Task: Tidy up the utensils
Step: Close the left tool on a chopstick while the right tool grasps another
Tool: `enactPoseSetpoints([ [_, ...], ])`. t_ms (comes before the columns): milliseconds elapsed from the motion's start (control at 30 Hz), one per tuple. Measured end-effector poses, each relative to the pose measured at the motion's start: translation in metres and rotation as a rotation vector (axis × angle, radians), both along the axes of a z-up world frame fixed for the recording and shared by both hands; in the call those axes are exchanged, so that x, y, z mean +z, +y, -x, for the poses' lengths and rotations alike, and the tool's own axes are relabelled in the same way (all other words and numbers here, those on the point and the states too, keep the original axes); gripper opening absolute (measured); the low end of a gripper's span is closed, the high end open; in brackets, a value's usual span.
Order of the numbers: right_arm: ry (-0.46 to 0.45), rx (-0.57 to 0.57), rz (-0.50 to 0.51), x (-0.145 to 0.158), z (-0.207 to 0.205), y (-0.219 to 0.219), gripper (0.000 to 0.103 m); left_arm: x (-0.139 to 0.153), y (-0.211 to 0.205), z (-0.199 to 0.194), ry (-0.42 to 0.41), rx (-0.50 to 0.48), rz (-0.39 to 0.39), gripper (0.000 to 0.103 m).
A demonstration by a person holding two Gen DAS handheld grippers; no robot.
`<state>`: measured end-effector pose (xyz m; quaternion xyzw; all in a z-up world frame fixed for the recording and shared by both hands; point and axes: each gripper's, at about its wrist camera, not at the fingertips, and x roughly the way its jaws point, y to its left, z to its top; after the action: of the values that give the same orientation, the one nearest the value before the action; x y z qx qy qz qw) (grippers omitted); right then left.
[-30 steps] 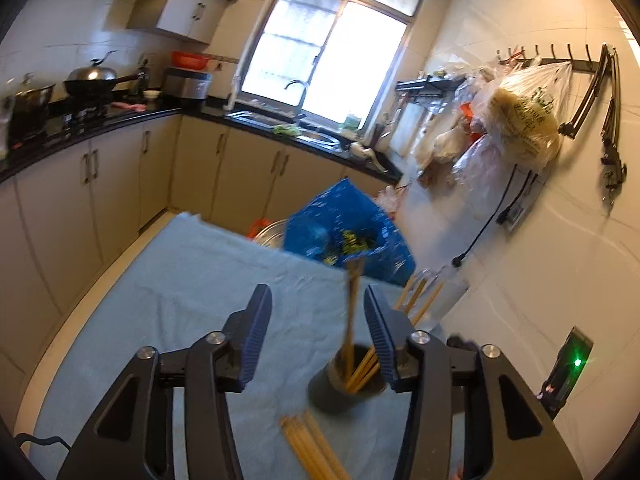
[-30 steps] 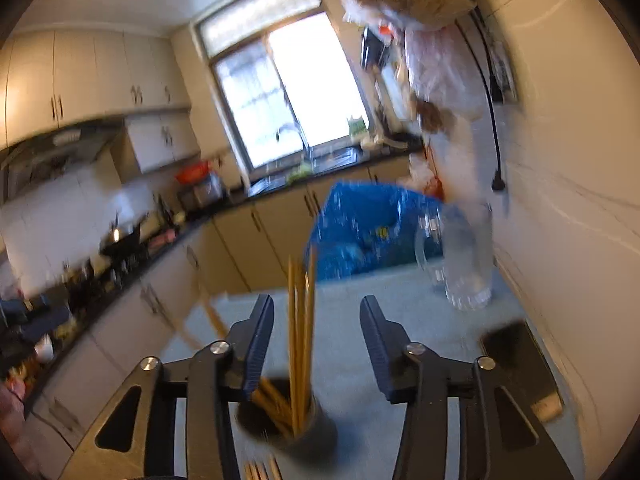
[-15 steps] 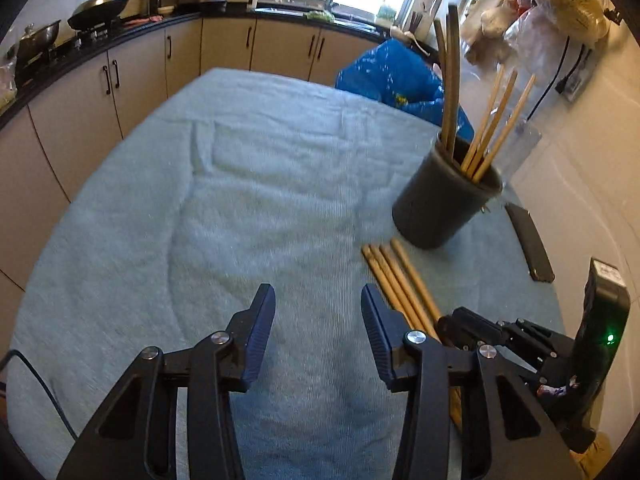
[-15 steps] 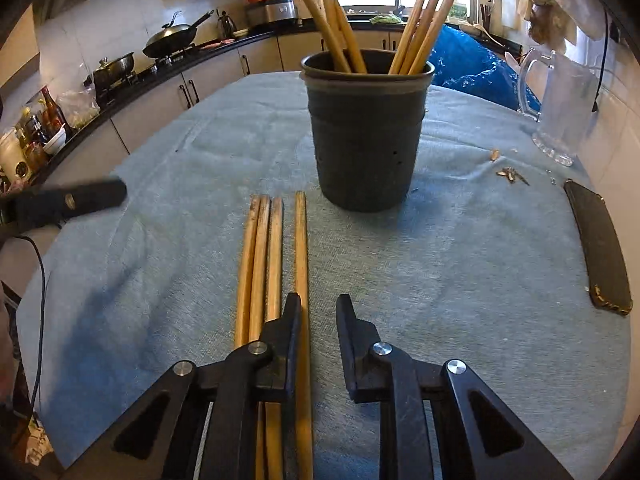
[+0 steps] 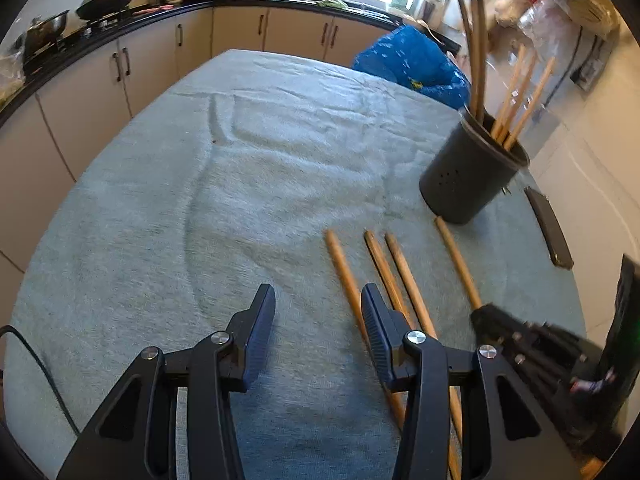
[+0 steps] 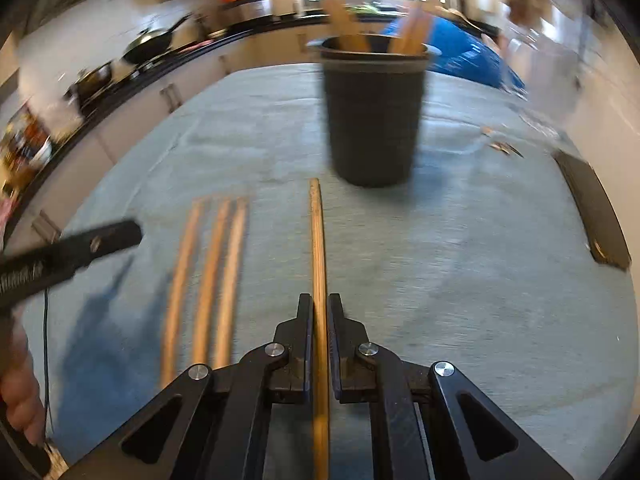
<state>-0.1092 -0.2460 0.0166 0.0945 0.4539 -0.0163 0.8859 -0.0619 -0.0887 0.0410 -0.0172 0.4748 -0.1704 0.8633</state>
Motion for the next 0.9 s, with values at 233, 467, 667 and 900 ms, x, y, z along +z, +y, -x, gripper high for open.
enactPoseSetpoints([
  [233, -0.014, 0.003, 0.008, 0.0, 0.008, -0.006, 0.008, -0.015, -0.022, -0.006, 0.02, -0.016, -0.072, 0.043],
  [467, -0.011, -0.018, -0.049, 0.0, 0.01, -0.012, 0.007, -0.021, -0.033, -0.014, 0.024, -0.026, -0.123, 0.01],
  [667, 0.054, -0.005, -0.068, 0.002, 0.029, -0.022, 0.007, -0.019, -0.01, -0.002, 0.095, -0.104, -0.105, 0.007],
  [900, 0.129, 0.068, -0.03, 0.005, 0.051, -0.022, 0.02, -0.011, -0.002, 0.001, 0.131, -0.172, -0.1, 0.008],
])
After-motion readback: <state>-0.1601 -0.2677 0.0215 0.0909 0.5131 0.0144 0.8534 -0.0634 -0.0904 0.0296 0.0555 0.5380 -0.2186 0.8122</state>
